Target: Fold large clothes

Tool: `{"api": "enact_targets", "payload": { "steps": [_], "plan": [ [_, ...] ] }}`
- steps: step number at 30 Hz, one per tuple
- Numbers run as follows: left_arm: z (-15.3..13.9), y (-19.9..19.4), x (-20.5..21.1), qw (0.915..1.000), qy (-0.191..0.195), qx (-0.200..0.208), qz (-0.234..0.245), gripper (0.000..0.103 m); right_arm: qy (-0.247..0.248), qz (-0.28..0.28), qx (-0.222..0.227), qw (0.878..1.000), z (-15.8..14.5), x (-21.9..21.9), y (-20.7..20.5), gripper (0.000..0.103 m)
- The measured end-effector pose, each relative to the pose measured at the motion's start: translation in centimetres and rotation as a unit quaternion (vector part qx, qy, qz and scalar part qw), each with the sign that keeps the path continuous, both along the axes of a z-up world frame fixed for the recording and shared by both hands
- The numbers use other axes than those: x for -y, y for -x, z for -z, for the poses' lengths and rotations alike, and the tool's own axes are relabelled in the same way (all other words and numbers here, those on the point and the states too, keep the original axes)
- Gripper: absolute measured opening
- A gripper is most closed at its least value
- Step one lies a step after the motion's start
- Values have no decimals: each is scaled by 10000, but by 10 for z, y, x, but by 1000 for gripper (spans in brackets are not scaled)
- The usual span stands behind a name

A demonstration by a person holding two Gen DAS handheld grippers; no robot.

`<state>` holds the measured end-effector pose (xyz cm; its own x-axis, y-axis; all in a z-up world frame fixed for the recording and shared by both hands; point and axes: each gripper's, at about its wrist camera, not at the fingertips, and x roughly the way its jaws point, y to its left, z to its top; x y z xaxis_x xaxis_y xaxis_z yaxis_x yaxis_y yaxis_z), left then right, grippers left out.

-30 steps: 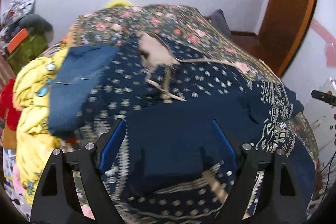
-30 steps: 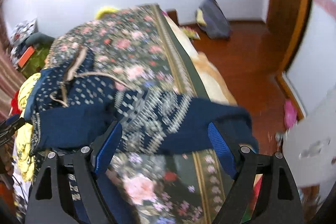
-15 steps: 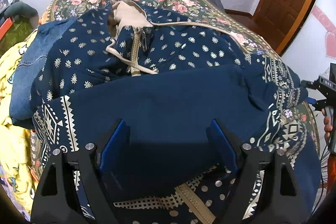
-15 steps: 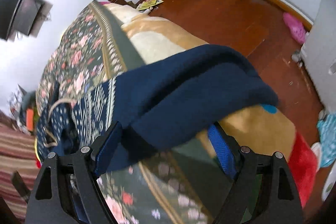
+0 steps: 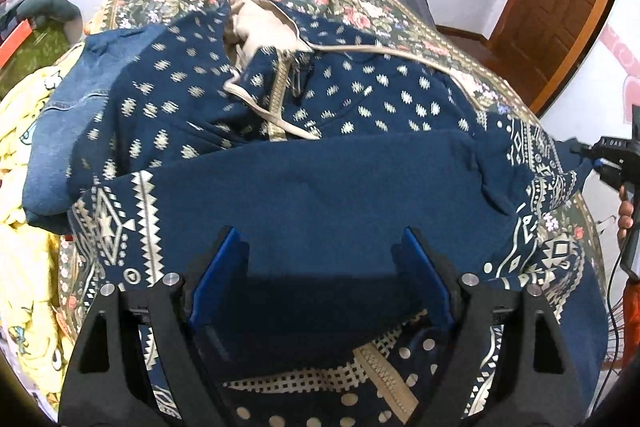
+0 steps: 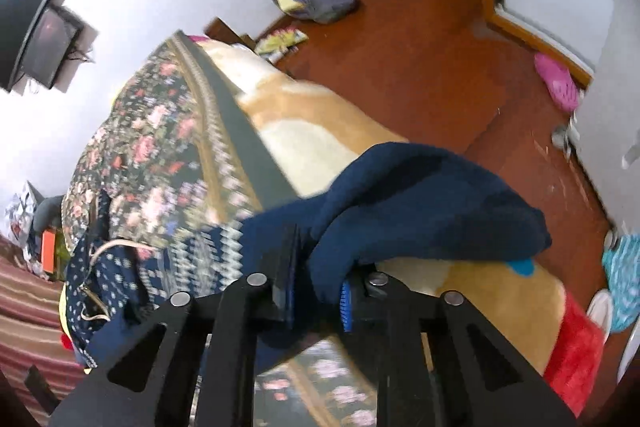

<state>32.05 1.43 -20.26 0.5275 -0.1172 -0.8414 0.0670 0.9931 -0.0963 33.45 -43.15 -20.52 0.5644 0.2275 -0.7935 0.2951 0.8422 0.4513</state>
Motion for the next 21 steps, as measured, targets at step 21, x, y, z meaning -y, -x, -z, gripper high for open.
{"api": "enact_targets", "payload": {
  "steps": [21],
  "plan": [
    [-40, 65, -68, 9976, -60, 589, -349, 82, 393, -3247, 783, 9417, -69, -277, 6, 10]
  ]
}}
